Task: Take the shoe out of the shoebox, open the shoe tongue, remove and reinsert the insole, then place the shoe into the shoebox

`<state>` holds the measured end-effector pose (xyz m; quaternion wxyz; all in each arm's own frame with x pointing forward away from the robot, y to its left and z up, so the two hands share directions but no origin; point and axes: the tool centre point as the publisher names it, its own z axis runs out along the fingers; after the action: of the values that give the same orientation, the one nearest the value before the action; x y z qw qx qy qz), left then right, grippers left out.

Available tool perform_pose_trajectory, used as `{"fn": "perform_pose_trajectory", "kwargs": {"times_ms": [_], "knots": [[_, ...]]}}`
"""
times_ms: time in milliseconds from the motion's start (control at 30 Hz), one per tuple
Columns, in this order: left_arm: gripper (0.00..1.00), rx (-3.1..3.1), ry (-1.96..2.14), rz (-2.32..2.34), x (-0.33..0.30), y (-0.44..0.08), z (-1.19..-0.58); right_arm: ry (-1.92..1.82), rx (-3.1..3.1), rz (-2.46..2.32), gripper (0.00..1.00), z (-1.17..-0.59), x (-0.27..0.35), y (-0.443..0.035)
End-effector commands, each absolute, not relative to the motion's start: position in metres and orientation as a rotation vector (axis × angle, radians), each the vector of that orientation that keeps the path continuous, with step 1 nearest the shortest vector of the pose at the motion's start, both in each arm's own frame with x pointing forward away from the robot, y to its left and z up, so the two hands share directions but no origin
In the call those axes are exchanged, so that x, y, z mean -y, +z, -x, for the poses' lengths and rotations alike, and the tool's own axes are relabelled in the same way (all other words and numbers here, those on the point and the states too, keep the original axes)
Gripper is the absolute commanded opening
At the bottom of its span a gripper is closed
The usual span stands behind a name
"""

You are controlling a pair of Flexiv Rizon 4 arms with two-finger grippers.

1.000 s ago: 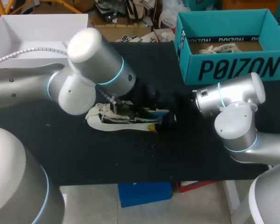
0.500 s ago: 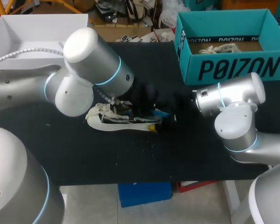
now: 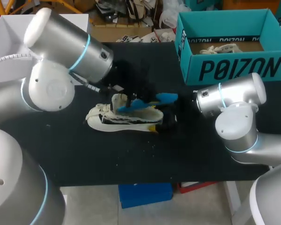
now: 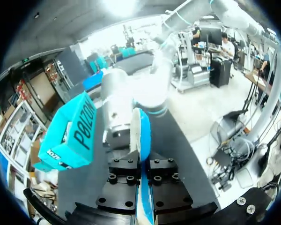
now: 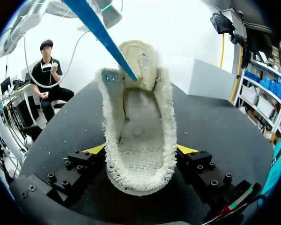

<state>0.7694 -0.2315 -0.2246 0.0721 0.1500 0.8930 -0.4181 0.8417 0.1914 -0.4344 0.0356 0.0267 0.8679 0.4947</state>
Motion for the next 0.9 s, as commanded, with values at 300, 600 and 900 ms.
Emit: {"fn": "perform_pose_trajectory", "kwargs": {"times_ms": [300,600,900], "knots": [[0.0,-2.538,-1.709,-0.497,0.227,-0.109,-0.763,1.518,-2.667,-0.084,0.0,-0.842,-0.191,-0.436],[0.0,-2.538,-1.709,-0.497,0.227,-0.109,-0.763,1.518,-2.667,-0.084,0.0,-0.842,-0.191,-0.436],[0.0,-2.427,-2.019,-0.342,0.22,-0.096,-0.746,1.518,-2.667,-0.084,0.0,-0.842,-0.191,-0.436]]}}
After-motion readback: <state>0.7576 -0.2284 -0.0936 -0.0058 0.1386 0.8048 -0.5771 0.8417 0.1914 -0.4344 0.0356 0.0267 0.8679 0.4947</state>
